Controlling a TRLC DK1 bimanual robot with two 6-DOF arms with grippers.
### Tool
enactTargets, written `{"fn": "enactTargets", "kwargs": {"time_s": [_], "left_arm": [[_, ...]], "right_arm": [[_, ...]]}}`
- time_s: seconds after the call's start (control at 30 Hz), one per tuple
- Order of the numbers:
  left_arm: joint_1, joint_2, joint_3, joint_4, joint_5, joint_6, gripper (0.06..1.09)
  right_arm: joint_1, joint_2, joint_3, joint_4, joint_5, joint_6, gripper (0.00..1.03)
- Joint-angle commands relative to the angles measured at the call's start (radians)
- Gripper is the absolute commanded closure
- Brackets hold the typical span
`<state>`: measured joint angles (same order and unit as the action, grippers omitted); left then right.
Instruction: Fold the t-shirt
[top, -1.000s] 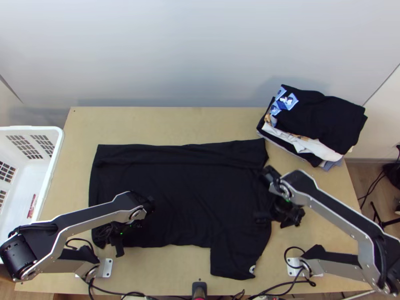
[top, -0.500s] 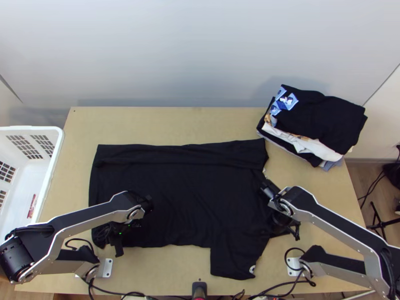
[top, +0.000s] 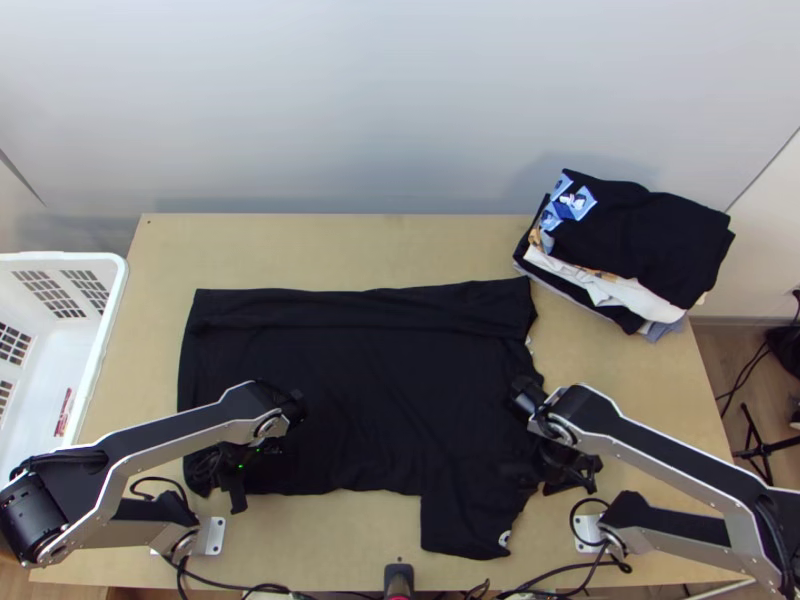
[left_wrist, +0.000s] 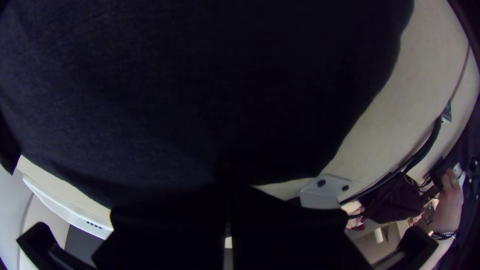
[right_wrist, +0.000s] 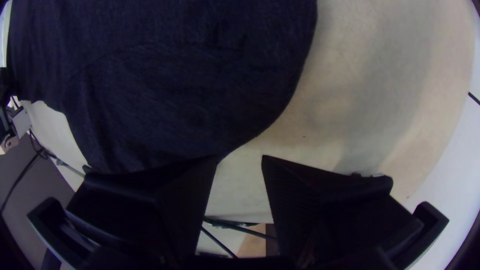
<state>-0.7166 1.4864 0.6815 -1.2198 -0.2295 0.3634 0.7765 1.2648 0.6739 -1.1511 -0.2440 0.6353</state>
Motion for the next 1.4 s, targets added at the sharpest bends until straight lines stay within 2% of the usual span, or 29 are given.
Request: {"fn": "enactTargets", "kwargs": {"time_s": [0.0, 0.3, 0.43, 0.47, 0.73, 0.97, 1.13, 1.37], "left_arm": [[0.003, -0.003, 0.004, -0.007, -0.002, 0.000, 1.05], [0.006, -0.003, 0.012, -0.007, -0.004, 0.002, 1.05], [0.019, -0.008, 0.012, -0.010, -0.004, 0.012, 1.05], [0.023, -0.009, 0.013, -0.009, -0.004, 0.017, 1.05], [0.080, -0.020, 0.073, -0.009, -0.002, 0.028, 1.05], [0.198, -0.049, 0.108, -0.006, -0.002, 0.094, 1.05], [0.322, -0.060, 0.155, 0.002, -0.010, 0.184, 1.05], [0.463, -0.054, 0.231, 0.051, -0.028, 0.307, 1.05]], "right_arm": [[0.044, 0.034, -0.014, 0.064, -0.003, 0.032, 0.58], [0.044, 0.039, -0.036, 0.146, -0.001, 0.010, 0.60], [0.044, -0.012, -0.054, 0.177, 0.000, -0.043, 0.95], [0.044, -0.030, -0.057, 0.182, 0.002, -0.049, 1.00], [0.029, -0.128, -0.077, 0.160, 0.002, -0.126, 1.00], [-0.146, -0.128, -0.039, 0.133, 0.005, -0.223, 1.00], [-0.258, -0.117, 0.039, 0.105, 0.014, -0.302, 1.00], [-0.330, -0.087, 0.133, 0.065, 0.023, -0.355, 1.00]]}}
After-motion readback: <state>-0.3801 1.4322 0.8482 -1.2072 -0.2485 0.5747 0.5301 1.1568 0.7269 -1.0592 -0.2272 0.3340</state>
